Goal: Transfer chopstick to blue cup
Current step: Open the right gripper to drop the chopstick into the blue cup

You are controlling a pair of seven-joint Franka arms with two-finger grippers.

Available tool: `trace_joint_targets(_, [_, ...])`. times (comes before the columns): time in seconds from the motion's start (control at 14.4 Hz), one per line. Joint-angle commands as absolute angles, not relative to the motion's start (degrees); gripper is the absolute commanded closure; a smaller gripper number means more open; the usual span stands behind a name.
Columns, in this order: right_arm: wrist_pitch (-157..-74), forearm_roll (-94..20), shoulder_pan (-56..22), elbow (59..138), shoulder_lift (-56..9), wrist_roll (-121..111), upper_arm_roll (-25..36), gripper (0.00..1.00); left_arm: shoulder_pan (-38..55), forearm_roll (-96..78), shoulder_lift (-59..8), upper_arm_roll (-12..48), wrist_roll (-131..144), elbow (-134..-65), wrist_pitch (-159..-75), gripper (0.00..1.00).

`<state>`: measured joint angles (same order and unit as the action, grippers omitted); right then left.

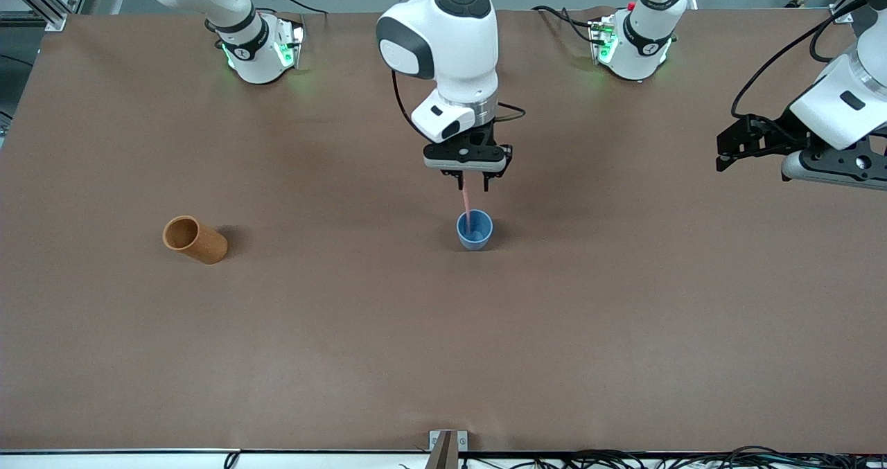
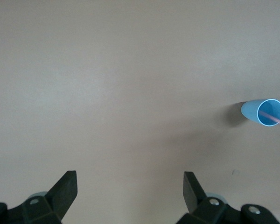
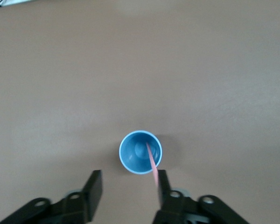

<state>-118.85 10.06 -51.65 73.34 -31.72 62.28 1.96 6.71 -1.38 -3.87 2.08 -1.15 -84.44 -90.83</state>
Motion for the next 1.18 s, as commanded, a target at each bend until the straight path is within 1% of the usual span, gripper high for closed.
trace_joint_targets(0.0, [-118.66,10.28,-48.70,74.53,-28.84,61.18,1.67,0.00,6.33,-0.53,-2.99,2.29,-2.02,-84.55,-90.44,0.00])
trace_joint_targets(0.14, [-116.64,10.20,-46.16,74.88,-25.76,59.77,1.58,0.00,6.33,-0.70,-2.99,2.29,-2.11,-84.55,-90.53,0.00])
trace_joint_targets(0.35, [-110.76,8.37,-40.89,74.88,-21.46,53.12,1.41,0.00,6.24,-0.97,-3.08,2.29,-2.11,-84.46,-90.53,0.00])
trace_joint_targets(0.49, [-105.24,3.80,-36.24,75.06,-18.56,46.61,1.67,0.00,5.98,-1.05,-3.08,2.20,-2.55,-84.46,-90.53,0.00])
trace_joint_targets(0.55, [-100.85,3.43,-33.69,75.58,-17.33,42.93,1.67,0.00,5.98,-1.23,-3.08,2.20,-2.55,-84.46,-90.53,0.00])
trace_joint_targets(0.62, [-98.72,3.43,-31.49,77.15,-16.27,39.67,1.67,0.00,5.98,-1.23,-3.08,2.20,-2.46,-84.46,-90.53,0.00])
trace_joint_targets(0.76, [-98.61,3.43,-27.18,82.50,-12.76,35.00,1.67,0.00,5.98,-1.14,-3.25,2.20,-2.64,-84.46,-90.53,0.00])
trace_joint_targets(1.11, [-98.09,3.43,-18.13,94.81,-1.87,32.35,1.85,0.00,6.06,-1.14,-4.13,2.28,-2.29,-83.58,-90.53,0.00])
